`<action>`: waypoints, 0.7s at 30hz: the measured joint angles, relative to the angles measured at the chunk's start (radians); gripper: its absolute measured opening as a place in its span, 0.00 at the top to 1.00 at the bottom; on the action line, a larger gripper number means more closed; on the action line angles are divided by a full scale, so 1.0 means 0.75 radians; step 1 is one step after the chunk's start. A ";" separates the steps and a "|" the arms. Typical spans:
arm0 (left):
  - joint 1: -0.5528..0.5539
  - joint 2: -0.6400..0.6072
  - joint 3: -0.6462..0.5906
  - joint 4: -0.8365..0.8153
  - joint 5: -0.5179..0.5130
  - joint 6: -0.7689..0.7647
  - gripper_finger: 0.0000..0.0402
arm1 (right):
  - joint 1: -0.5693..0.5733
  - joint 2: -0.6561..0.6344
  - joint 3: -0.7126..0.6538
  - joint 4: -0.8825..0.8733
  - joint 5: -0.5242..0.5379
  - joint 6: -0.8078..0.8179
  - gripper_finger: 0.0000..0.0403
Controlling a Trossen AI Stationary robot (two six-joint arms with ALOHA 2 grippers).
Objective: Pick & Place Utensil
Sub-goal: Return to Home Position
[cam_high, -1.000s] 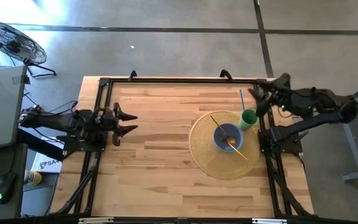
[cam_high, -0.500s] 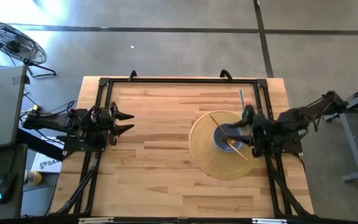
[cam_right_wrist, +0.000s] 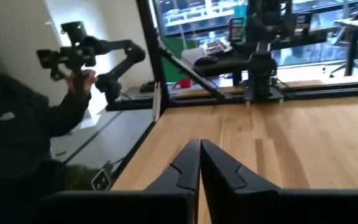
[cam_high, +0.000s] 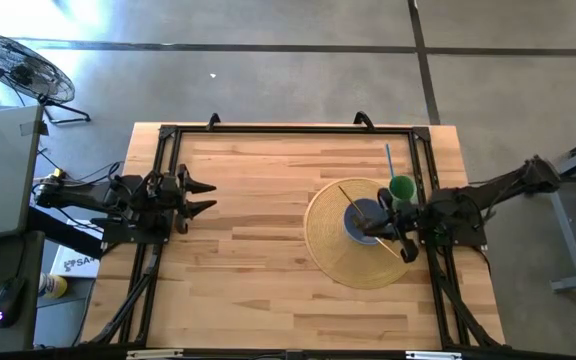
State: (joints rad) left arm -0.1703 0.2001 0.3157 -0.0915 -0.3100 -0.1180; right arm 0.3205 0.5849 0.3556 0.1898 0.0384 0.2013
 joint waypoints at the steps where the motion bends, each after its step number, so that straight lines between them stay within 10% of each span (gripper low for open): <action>1: 0.000 0.000 0.000 -0.003 -0.010 -0.005 0.53 | -0.024 -0.007 -0.001 -0.004 -0.033 -0.005 0.98; 21: 0.000 0.000 0.000 -0.107 -0.067 -0.065 0.53 | -0.186 -0.344 -0.015 -0.171 0.022 -0.208 0.99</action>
State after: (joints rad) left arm -0.1703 0.2001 0.3157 -0.1721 -0.3604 -0.1669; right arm 0.1810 0.3272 0.3445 0.0617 0.0548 0.0455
